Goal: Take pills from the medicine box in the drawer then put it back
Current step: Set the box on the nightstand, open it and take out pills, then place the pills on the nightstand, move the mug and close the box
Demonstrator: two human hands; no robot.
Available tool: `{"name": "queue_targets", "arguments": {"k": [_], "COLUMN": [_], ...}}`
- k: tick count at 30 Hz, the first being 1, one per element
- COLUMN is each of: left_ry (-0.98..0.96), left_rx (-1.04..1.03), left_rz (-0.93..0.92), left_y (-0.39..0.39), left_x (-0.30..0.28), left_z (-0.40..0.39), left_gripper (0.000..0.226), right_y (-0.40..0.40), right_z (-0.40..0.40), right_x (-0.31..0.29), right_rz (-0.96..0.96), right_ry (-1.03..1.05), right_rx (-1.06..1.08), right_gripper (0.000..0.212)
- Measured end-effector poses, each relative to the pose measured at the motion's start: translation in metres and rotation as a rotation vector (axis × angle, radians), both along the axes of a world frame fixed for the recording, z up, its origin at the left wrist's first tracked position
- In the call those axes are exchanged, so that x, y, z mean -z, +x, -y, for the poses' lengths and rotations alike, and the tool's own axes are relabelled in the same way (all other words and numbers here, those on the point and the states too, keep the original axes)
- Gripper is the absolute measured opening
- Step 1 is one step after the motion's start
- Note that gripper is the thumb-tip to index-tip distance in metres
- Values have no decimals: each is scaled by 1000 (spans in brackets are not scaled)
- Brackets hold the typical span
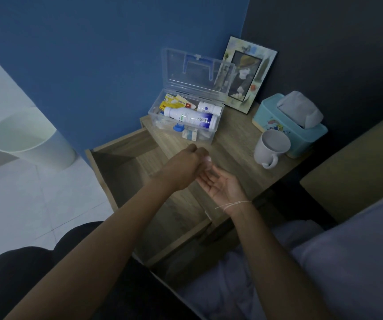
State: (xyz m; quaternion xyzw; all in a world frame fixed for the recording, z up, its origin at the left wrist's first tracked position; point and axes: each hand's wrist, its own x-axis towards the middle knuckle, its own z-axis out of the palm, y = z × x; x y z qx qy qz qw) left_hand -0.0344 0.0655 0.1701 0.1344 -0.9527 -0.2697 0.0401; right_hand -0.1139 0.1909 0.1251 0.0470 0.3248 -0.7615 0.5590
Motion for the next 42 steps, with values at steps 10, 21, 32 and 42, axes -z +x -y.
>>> {"name": "queue_targets", "arguments": {"k": [10,21,32,42], "left_ry": [87,121,102,98], "left_rx": [-162,-173,-100,-104], "left_rz": [-105,32,115,50], "left_y": [0,11,0,0], "left_x": [15,47,76,79], "left_z": [13,12,-11,-17], "left_gripper": [32,41,32,27], "right_y": [-7,-6,5,11], "right_z": [-6,-14,-34,-38], "right_x": [18,44,64,68], "right_rz": [-118,-612,-1142,-1371], "right_ry": [127,447,784,857], "right_rx": [31,143,129,163], "right_gripper": [37,41,27,24]}}
